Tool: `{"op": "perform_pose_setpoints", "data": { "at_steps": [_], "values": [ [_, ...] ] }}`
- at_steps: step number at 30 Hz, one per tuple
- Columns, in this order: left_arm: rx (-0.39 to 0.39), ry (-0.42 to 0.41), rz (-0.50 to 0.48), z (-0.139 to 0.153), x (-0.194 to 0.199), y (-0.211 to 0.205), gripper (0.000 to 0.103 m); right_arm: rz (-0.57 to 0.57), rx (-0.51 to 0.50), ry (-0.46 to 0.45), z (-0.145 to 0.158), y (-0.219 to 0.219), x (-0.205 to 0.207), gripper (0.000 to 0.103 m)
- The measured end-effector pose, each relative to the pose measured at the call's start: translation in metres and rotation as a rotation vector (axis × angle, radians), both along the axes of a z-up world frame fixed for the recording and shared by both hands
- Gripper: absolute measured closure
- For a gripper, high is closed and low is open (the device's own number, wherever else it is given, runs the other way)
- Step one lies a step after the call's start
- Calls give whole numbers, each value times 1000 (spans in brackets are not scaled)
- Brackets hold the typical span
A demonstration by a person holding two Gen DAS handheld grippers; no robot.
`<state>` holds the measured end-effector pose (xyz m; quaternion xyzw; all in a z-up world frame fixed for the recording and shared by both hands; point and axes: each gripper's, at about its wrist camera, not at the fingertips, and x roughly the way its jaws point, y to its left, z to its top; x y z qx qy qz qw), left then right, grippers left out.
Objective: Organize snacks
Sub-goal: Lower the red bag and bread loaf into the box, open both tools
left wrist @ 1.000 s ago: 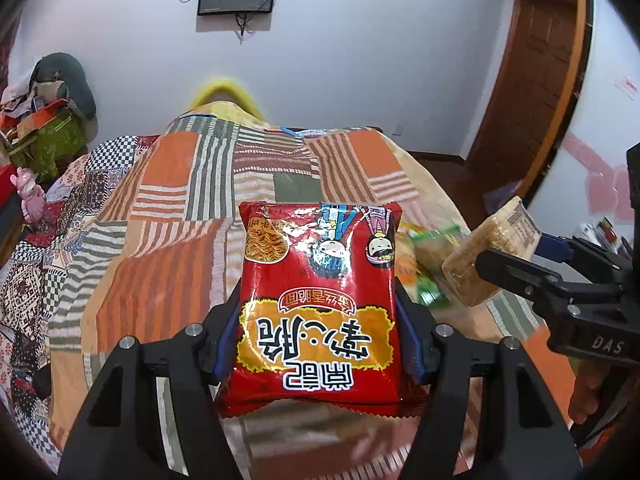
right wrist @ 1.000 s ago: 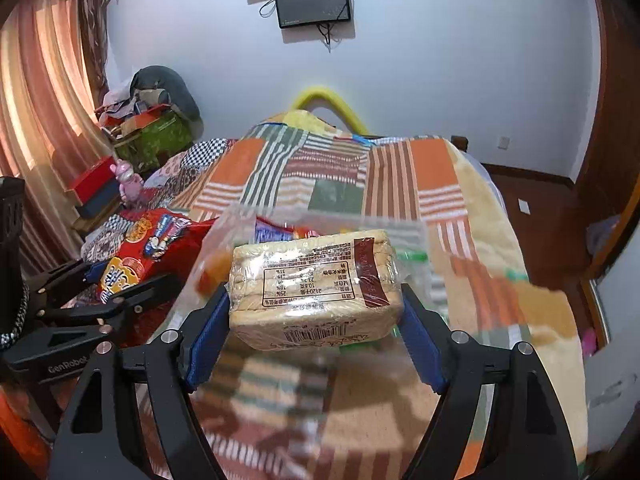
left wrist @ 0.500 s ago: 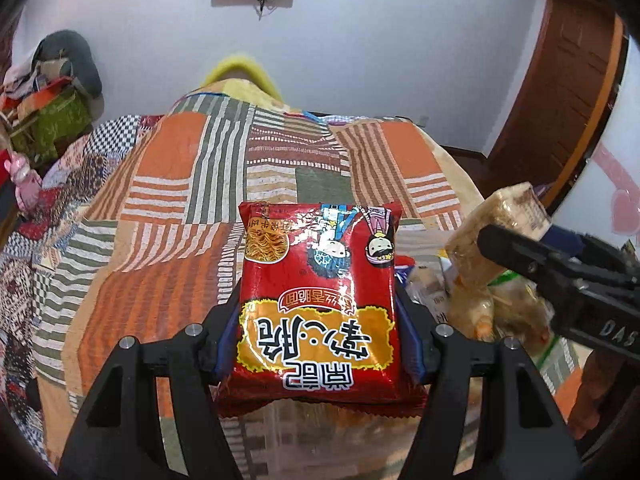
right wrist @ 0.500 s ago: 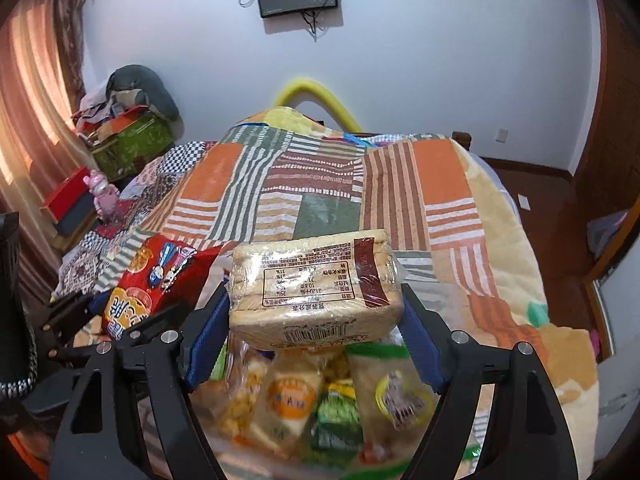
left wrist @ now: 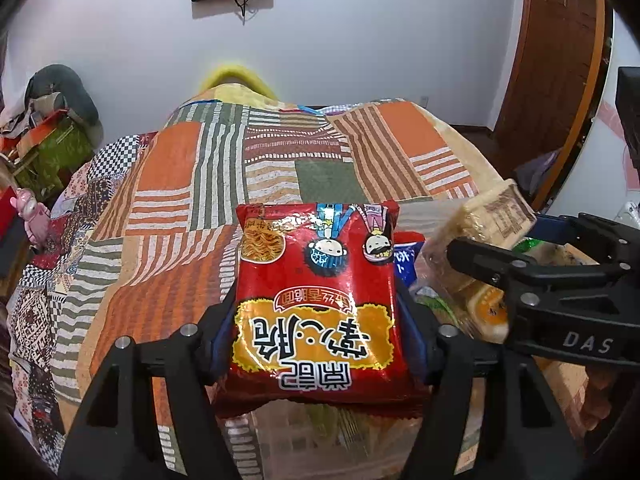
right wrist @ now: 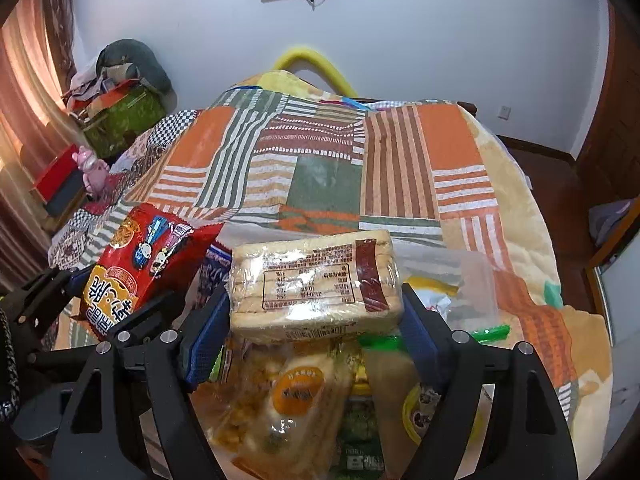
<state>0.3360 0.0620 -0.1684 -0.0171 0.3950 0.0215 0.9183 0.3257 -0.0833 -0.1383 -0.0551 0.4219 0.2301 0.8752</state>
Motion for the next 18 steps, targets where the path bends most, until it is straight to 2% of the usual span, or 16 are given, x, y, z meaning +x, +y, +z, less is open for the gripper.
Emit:
{"op": "perform_pose_setpoints", "data": {
  "at_steps": [3,9,18],
  "values": [
    [3,-12,12,3,-6,0,31,3,-5,4,5,-5,-4,24],
    [-45,-34,-12,19,-28,0,23,28,3,-50,24,-16,-28,22],
    [-62,-171,-39,80,-93,-12,23,38,82,-158,71,-54,-86,22]
  ]
}}
